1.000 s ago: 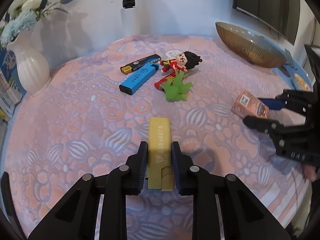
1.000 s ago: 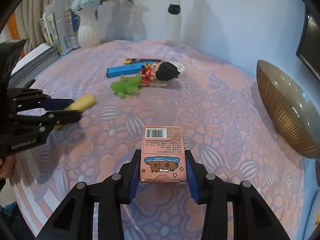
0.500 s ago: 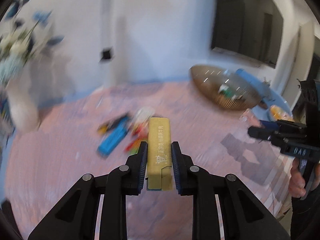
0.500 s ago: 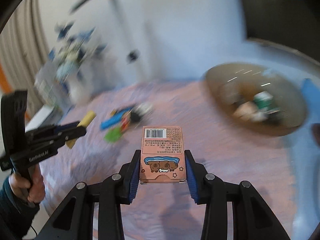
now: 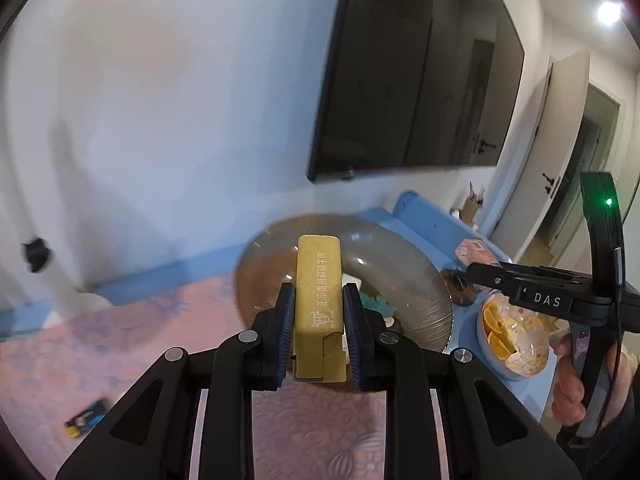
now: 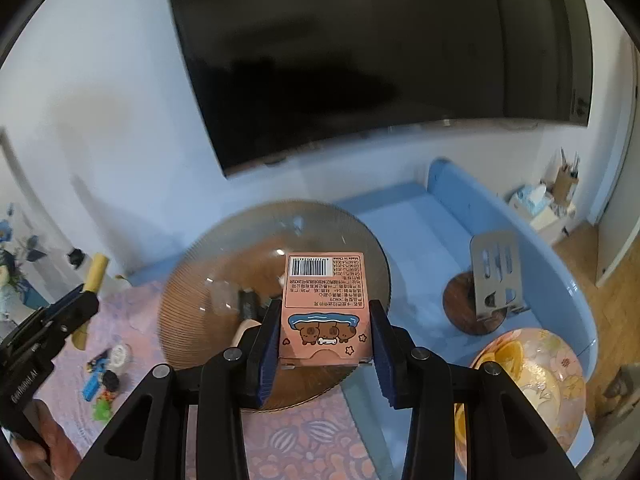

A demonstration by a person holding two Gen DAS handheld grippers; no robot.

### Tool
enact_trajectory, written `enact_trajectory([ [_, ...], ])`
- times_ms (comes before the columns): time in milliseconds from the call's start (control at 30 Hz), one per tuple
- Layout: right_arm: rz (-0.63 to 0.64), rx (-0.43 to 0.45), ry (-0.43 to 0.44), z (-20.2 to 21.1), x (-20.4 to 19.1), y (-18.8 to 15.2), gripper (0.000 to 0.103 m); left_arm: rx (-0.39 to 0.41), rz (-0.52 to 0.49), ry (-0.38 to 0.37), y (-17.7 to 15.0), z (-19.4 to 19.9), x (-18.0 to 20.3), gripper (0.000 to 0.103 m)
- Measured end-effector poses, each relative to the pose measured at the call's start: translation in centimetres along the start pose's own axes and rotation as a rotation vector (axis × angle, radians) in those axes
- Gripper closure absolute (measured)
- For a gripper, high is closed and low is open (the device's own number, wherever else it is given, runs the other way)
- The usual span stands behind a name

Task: Organize rigid objects
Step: 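Carry the yellow lighter and pink box to the brown bowl and release them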

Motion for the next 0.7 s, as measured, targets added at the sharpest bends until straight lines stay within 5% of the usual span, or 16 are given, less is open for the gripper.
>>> enact_trajectory([
  [233, 0.054, -0.044, -0.118, -3.0, 0.4, -0.7, 0.063, -0.082, 0.016, -0.018, -1.8, -4.0, 0.5, 0.083],
  [433, 0.063, -0.074, -0.121, -4.6, 0.9, -1.0, 0.062, -0.094, -0.009, -0.018, -2.1, -5.3, 1.2, 0.080],
  [467, 0.070, -0.078, -0.123, -5.1, 1.0, -1.1, 0.054, -0.090, -0.020, -0.023, -2.0, -5.3, 1.4, 0.073],
  [533, 0.074, -0.068, -0.158, -4.9, 1.0, -1.1, 0.046, -0.098, -0.023, 0.007, -1.9, -4.8, 1.1, 0.035],
  [700, 0.063, -0.015, -0.110, -2.0, 0.7, -1.7, 0.045, -0.023, 0.009, 0.025, -1.6, 0.3, -0.8, 0.031],
])
Point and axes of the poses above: each gripper's, at about its wrist camera, not at the fingertips, and z roughly against the way its jaws point, x to its right, y to its top, the point moved 3 cm from there along -z, roughly the way its jaws point, and after that the axes turned 4 degrees about y, right-handed, at the moved point
